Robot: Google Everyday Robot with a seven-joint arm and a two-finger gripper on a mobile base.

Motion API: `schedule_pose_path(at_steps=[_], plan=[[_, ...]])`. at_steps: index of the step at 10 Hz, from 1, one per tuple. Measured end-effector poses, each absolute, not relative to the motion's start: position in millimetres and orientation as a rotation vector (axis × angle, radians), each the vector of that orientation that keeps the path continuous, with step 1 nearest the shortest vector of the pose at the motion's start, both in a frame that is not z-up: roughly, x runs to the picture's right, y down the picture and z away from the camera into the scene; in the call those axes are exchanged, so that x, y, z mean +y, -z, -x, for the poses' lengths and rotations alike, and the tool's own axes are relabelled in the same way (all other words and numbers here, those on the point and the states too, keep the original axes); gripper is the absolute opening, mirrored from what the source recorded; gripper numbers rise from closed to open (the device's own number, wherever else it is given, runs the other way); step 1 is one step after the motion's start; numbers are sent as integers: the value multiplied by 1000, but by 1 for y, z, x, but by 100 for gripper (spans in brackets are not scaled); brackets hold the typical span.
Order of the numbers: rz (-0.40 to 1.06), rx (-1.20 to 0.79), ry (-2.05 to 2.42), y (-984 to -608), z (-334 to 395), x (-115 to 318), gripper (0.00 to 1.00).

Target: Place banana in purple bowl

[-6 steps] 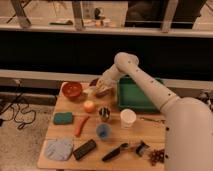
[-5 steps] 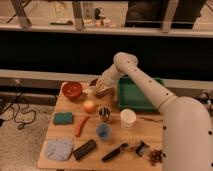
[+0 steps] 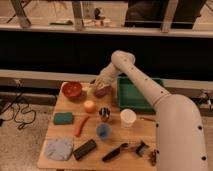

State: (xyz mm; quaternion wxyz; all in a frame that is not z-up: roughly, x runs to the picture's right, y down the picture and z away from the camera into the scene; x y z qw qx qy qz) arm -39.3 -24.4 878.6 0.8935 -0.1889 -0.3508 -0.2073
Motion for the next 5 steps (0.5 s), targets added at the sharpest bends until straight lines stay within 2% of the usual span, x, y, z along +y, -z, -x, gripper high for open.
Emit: schedule_pose_path(at_steps=[5], plan=[[381,-701,424,-902,35,-38,20]])
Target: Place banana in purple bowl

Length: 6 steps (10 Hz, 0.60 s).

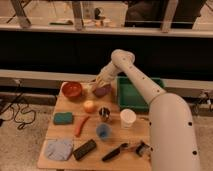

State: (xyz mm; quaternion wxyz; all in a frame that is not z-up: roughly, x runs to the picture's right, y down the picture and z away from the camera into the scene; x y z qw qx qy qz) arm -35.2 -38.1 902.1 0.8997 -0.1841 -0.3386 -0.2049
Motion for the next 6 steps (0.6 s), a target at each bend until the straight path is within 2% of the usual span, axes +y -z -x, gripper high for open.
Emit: schedule_pose_path(at_steps=[4,5,6], plan=[[381,-696,421,-906,34,-40,20],[381,-696,421,-906,34,-40,23],[381,-696,421,-906,34,-40,31]])
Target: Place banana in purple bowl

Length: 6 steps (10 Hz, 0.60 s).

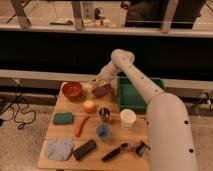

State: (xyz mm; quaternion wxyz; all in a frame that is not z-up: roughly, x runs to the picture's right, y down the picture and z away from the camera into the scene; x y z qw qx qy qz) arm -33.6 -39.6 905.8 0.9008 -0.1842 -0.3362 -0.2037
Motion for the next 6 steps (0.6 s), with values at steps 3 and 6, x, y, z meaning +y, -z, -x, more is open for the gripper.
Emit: schedule_pose_path(at_steps=[3,6], plan=[[381,-696,422,-906,34,-40,61],[383,-697,422,-907,34,-38,80]])
